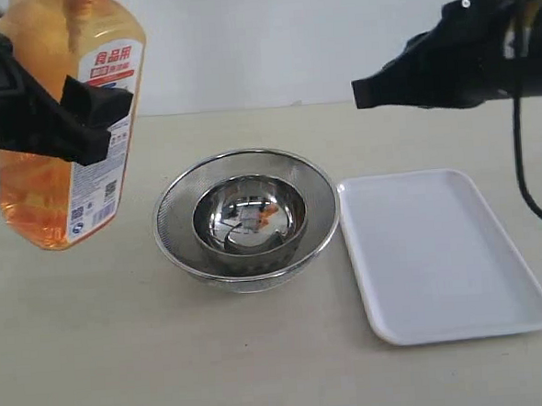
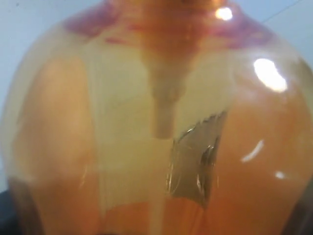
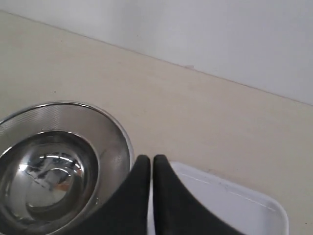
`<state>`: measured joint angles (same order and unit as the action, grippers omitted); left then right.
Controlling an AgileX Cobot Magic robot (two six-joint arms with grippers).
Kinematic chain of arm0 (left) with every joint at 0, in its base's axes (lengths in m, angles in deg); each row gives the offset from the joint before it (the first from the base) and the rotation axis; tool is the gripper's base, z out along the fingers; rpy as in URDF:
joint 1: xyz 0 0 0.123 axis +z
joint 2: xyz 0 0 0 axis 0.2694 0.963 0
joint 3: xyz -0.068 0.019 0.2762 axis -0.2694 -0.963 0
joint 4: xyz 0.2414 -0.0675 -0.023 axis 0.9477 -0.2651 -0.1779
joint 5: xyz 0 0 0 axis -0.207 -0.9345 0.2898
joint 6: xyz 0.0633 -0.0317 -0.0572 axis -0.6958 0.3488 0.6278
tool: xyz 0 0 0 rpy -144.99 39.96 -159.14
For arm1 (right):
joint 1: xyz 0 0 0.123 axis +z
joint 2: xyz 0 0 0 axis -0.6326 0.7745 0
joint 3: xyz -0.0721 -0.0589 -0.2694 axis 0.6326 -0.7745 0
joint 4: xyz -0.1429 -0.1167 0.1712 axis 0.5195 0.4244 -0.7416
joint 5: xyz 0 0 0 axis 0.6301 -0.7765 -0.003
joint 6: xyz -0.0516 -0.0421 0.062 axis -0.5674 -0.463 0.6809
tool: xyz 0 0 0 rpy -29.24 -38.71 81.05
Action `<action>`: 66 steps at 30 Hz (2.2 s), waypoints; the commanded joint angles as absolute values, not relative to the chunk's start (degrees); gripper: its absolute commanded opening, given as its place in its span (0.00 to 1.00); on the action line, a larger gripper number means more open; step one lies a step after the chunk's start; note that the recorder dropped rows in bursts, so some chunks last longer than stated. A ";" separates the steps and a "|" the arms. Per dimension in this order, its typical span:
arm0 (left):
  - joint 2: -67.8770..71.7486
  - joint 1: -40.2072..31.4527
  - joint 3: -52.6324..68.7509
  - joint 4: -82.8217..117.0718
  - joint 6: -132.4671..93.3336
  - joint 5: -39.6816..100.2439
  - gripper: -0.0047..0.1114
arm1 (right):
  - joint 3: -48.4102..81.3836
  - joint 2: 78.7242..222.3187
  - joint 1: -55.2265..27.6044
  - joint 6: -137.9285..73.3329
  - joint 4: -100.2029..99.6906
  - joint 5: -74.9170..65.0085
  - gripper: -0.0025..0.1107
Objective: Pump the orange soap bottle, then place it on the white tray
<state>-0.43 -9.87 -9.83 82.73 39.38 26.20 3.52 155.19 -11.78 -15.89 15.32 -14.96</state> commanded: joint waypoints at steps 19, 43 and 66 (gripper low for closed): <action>11.67 0.73 -7.08 89.87 50.80 25.98 0.08 | 33.93 183.15 -11.26 -50.40 -11.52 -47.28 0.02; 18.55 0.73 0.01 117.07 74.84 15.99 0.08 | 33.97 185.37 -11.38 -53.71 -9.53 -45.20 0.02; 23.26 -0.38 -2.20 117.07 87.47 19.29 0.08 | 33.97 190.21 -11.27 -55.72 -10.52 -47.40 0.02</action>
